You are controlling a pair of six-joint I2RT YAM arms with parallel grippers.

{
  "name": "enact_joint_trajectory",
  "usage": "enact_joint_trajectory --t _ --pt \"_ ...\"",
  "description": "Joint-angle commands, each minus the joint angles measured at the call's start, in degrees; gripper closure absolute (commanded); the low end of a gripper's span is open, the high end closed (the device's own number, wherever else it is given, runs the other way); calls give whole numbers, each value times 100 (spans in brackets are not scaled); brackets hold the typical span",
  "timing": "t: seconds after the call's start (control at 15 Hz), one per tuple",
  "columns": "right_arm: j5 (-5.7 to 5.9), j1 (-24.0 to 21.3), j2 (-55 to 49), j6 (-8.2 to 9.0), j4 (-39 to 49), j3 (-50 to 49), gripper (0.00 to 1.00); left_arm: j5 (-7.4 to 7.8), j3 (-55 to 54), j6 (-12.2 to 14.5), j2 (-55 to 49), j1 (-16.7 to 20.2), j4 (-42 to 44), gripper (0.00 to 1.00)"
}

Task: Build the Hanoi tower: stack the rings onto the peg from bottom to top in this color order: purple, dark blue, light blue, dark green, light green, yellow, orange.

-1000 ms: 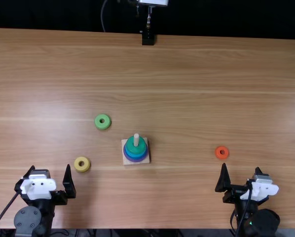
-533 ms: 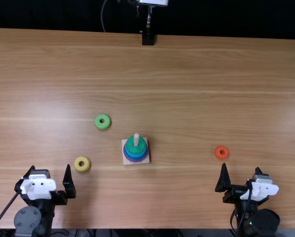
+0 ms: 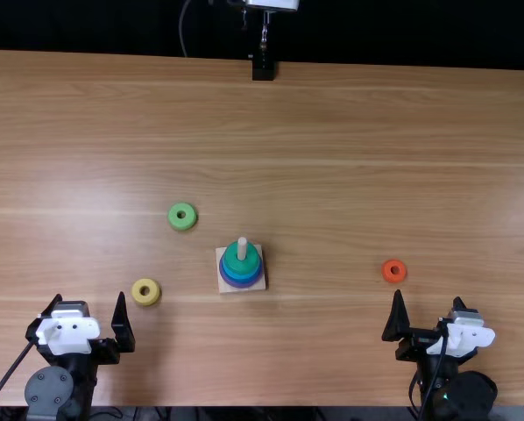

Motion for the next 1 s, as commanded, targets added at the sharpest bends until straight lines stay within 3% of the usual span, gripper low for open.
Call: enact_joint_trajectory --t 0.0,0.2,0.33,0.4,0.47,0.6,0.67,0.93 --pt "70 -38 -73 19 -441 -414 0 -35 -604 27 -67 12 -480 0" --pt "70 -38 -73 19 -451 -414 0 71 -604 69 -67 4 -438 0" --pt "70 -38 -73 19 -441 -414 0 92 -596 111 -67 -251 -396 0" --pt "70 -38 -73 19 -441 -414 0 103 -367 269 -67 -251 -385 0" --pt "70 -38 -73 19 -441 -414 0 113 -24 649 -67 -251 -385 0" --pt "70 -38 -73 19 -441 -414 0 271 380 1408 153 -251 -364 0" --pt "70 -38 -73 19 -441 -414 0 313 688 1598 311 -234 -375 0" --pt "70 -38 -73 19 -441 -414 0 261 1584 1556 1744 -260 37 0"
